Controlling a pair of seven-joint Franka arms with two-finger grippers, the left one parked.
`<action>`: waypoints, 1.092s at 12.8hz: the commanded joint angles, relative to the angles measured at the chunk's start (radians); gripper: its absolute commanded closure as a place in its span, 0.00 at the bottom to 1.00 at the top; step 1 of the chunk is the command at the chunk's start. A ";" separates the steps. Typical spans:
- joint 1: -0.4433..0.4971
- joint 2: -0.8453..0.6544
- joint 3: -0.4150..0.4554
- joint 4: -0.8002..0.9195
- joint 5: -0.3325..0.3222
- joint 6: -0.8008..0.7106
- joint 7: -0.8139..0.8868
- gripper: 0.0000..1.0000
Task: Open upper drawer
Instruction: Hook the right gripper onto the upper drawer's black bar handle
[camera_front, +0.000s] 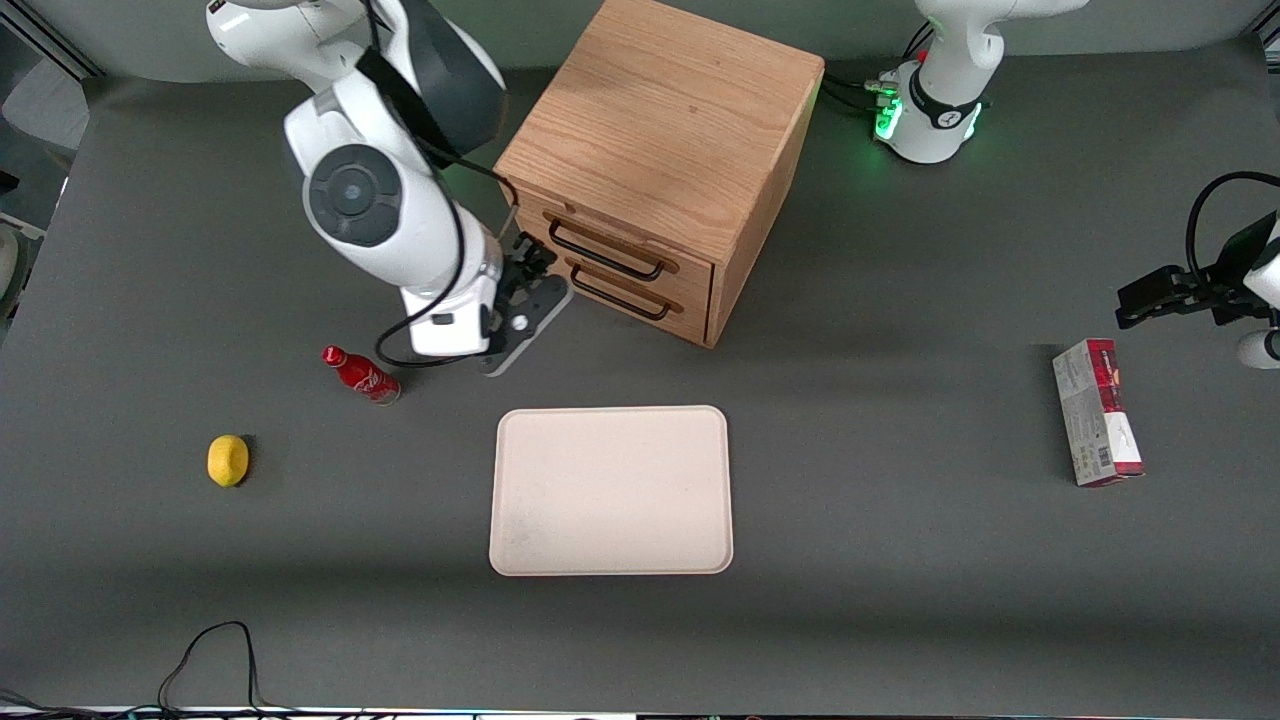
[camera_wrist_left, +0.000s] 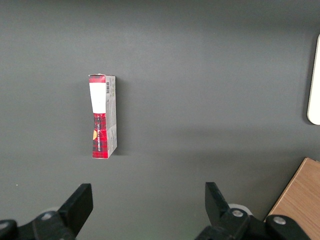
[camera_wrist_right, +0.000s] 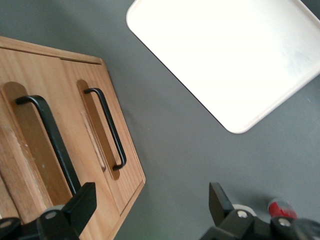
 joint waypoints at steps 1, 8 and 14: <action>0.024 0.051 -0.002 0.057 0.026 0.017 -0.061 0.00; 0.025 0.080 0.064 0.050 0.044 0.043 -0.137 0.00; 0.037 0.091 0.070 0.034 0.056 0.032 -0.200 0.00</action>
